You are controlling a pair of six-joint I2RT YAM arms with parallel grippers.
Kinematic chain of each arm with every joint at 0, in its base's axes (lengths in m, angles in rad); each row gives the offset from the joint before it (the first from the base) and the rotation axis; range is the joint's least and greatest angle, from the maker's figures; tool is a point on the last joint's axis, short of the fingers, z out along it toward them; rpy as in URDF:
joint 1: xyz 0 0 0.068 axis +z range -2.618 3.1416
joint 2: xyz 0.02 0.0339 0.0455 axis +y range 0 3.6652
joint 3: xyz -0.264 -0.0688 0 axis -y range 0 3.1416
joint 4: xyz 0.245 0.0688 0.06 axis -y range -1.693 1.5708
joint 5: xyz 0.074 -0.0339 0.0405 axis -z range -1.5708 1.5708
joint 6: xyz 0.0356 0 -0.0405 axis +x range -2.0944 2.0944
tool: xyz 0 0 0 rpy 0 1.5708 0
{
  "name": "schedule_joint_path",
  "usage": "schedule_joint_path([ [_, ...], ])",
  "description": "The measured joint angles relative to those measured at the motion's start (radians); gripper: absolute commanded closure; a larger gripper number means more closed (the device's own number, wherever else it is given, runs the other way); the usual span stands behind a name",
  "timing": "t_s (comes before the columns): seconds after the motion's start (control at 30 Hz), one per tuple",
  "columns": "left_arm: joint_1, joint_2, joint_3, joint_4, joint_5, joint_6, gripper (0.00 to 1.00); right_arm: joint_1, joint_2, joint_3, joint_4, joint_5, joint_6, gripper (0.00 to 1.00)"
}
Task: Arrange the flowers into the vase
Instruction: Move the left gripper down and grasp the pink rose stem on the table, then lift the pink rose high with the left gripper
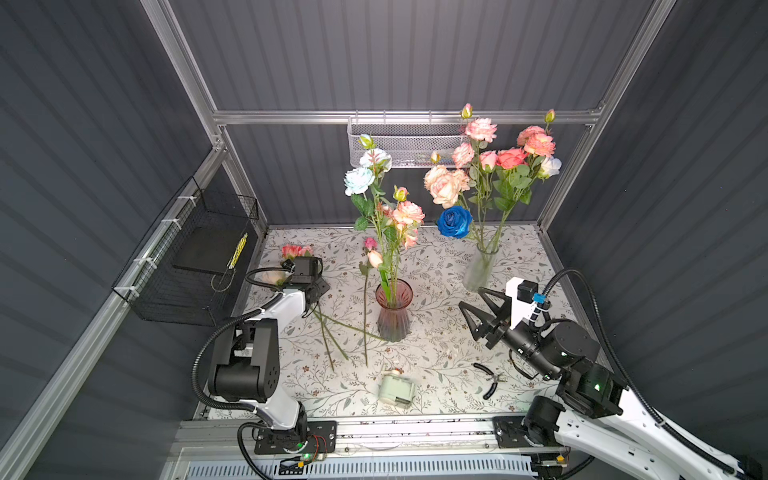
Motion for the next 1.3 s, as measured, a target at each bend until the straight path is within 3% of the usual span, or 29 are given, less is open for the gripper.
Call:
schedule_joint_path([
  [0.33, 0.033, 0.132, 0.057, -0.002, -0.037, 0.000, 0.52, 0.000, -0.007, -0.003, -0.007, 0.004, -0.002, 0.25],
  [0.83, 0.045, 0.187, 0.074, -0.002, -0.062, 0.004, 0.99, 0.000, -0.010, -0.003, -0.014, 0.019, -0.003, 0.26],
  [1.03, 0.045, 0.011, 0.050, -0.004, -0.061, 0.008, 1.00, 0.000, -0.006, -0.003, -0.013, 0.019, -0.002, 0.25],
  [1.3, -0.008, -0.381, -0.024, 0.002, -0.060, 0.024, 1.00, 0.000, -0.003, -0.003, -0.013, 0.020, -0.002, 0.25],
])
